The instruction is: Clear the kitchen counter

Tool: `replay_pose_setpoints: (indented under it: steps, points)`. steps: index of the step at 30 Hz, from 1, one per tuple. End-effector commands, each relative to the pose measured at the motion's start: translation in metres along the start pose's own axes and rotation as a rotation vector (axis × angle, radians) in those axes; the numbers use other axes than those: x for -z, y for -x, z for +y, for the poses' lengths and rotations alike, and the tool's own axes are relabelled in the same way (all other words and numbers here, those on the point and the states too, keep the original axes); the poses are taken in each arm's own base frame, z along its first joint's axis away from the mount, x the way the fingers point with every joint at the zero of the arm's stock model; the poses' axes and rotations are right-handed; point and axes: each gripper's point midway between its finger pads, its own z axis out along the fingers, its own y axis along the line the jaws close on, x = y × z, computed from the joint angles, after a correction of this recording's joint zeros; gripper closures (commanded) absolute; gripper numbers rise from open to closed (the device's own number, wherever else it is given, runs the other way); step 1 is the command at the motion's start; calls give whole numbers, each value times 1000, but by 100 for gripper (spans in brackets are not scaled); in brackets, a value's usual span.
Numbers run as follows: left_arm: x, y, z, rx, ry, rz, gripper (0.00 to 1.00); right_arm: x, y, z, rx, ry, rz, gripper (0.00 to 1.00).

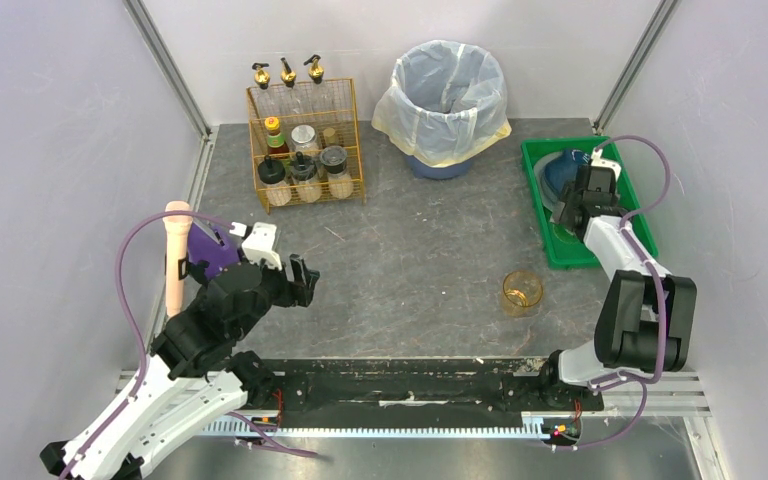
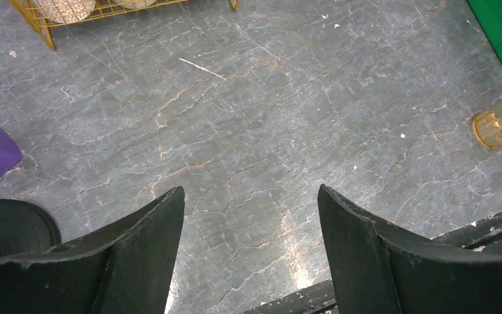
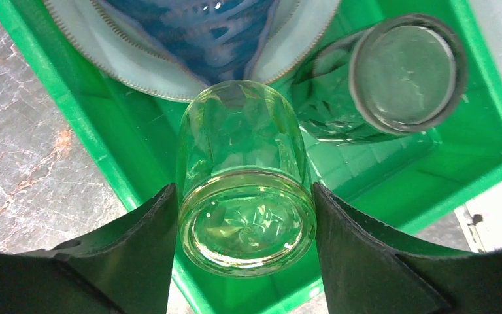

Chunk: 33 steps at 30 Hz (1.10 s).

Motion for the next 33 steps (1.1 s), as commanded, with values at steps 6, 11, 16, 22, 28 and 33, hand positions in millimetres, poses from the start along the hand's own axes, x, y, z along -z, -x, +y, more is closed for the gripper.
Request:
replay_pose_setpoints:
  steps: [6,11,16,22,28,33]
  points:
    - [-6,2,-2,-29,-6,4,20,-14,-15,12,-17,61,65,65]
    - [-10,0,-2,-33,-2,20,20,-1,-5,13,-27,86,32,37]
    - [-11,-1,0,-33,6,26,20,13,-4,12,-34,106,19,45]
    - [-12,-1,-3,-29,-11,29,20,21,-7,7,-16,92,42,46]
    - [-12,-2,-5,-28,-21,34,20,32,-2,3,-6,84,53,46]
    - [-12,-2,-6,-27,-28,35,21,36,5,1,-2,78,32,39]
